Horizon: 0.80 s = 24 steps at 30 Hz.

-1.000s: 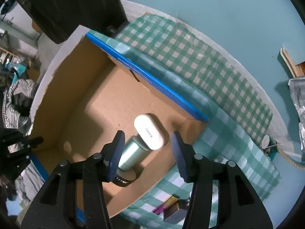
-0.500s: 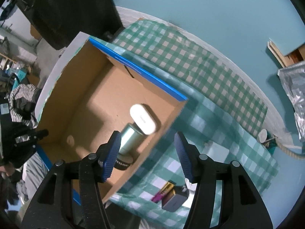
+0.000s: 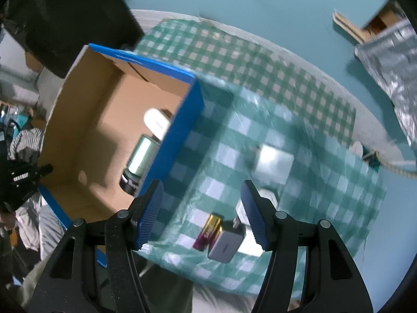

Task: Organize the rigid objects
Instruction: 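Move the right gripper back over the grey UGREEN charger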

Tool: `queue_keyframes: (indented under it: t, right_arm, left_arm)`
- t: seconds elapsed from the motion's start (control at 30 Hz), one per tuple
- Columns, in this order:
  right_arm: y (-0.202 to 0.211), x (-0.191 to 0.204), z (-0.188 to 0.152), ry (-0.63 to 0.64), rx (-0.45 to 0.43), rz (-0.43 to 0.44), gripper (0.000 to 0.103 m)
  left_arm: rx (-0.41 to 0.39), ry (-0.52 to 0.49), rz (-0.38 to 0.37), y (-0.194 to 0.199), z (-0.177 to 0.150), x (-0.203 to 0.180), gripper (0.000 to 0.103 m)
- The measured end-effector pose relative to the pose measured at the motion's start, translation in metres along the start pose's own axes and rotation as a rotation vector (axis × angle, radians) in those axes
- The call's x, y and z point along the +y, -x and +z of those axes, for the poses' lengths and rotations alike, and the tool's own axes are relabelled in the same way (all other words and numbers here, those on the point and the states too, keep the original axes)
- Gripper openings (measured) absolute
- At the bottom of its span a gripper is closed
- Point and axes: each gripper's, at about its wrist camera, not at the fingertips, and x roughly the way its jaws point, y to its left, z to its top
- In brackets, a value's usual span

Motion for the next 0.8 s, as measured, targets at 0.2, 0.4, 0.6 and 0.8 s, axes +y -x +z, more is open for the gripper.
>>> queue_keyframes:
  t: [0.2,0.4,0.6,0.8]
  right_arm:
    - [-0.017,-0.020,-0.025,-0.073,0.038,0.002,0.062]
    - [-0.034,-0.032,-0.048,-0.122,0.076,0.004,0.062]
    - [-0.055,-0.045,-0.069,-0.199,0.104,0.020,0.062]
    - [-0.079,-0.051,-0.084,-0.236,0.145,0.021,0.062]
  left_arm:
    - [0.000,-0.005,-0.003,0.000,0.000,0.000,0.004]
    - [0.003,-0.007,-0.003,0.000,0.000,0.000,0.004]
    - [0.004,-0.011,-0.002,-0.001,0.000,0.000,0.004]
    - [0.009,-0.015,-0.001,-0.003,-0.001,-0.001,0.004]
